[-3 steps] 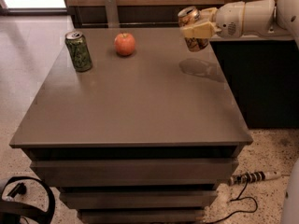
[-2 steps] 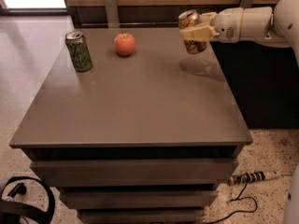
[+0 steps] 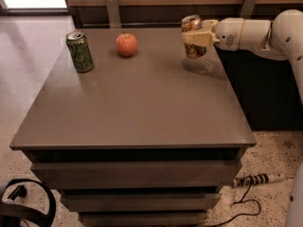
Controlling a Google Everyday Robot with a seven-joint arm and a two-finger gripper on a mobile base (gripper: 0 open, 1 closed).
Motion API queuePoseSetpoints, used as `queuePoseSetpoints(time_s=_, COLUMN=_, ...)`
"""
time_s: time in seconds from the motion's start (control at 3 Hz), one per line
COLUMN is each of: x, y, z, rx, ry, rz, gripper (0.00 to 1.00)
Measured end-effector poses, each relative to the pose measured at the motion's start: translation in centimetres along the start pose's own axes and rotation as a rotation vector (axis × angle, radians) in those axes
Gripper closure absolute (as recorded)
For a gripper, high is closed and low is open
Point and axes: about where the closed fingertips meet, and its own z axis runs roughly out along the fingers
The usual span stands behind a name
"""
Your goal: Place orange can upright
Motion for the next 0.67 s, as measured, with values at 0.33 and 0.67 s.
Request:
queuePoseSetpoints(time_s=0.33, x=0.57, y=-0.45, z=0.49, rx=-0.004, ry=-0.02, rz=0.019, gripper=1.0)
queuePoseSetpoints(time_s=0.67, x=0.91, y=-0.65, z=1.26, rx=-0.021, ry=-0.031, rz=0.019, gripper=1.0)
